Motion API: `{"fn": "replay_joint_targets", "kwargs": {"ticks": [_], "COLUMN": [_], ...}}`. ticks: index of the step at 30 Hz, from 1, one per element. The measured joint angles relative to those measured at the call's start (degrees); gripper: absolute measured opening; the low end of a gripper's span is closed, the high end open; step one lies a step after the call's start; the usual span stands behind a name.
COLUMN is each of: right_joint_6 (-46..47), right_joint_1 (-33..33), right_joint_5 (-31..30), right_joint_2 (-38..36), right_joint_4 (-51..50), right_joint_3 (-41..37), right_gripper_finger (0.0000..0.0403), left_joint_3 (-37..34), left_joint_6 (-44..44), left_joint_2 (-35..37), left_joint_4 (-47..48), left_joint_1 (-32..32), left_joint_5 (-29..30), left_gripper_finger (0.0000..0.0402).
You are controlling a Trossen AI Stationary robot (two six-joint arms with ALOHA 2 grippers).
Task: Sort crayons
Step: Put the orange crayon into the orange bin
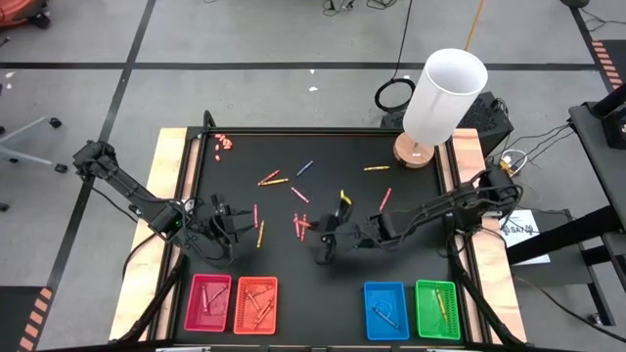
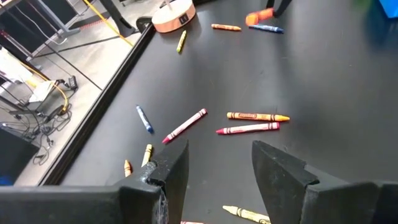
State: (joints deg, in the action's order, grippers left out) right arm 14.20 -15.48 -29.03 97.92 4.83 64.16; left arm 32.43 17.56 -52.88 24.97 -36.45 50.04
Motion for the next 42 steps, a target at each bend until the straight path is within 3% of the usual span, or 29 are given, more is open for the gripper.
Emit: {"fn": "replay_joint_targets", "kwargs": {"ticks": [3,18,29,42], "right_joint_6": [-1.29,-10.98,-31.84,-47.02], "right_joint_1": [-0.93,-1.12,-1.12,-1.12], "right_joint_5": [-2.47,-0.66,3.7,3.69], "right_joint_2": [0.49,0.95,0.95,0.92], "right_joint_4": [1.75,6.05,9.13,9.06], "right_joint_3": [0.07,0.07,0.07,0.07], "right_gripper_finger": [0.0002,0.0007,0.001,0.0011], "left_joint_3": [0.02,0.0,0.0,0.0], "left_joint_6": [0.12,0.13,0.11,0.11], "left_joint_2": [0.0,0.0,0.0,0.0], "left_joint_4": [0.0,0.0,0.0,0.0], "left_joint_1": [0.0,0.0,0.01,0.0], "left_joint_5": [-0.07,-0.2,-0.29,-0.29], "left_gripper_finger": [0.0175,0.0175,0.0175,0.0175]}}
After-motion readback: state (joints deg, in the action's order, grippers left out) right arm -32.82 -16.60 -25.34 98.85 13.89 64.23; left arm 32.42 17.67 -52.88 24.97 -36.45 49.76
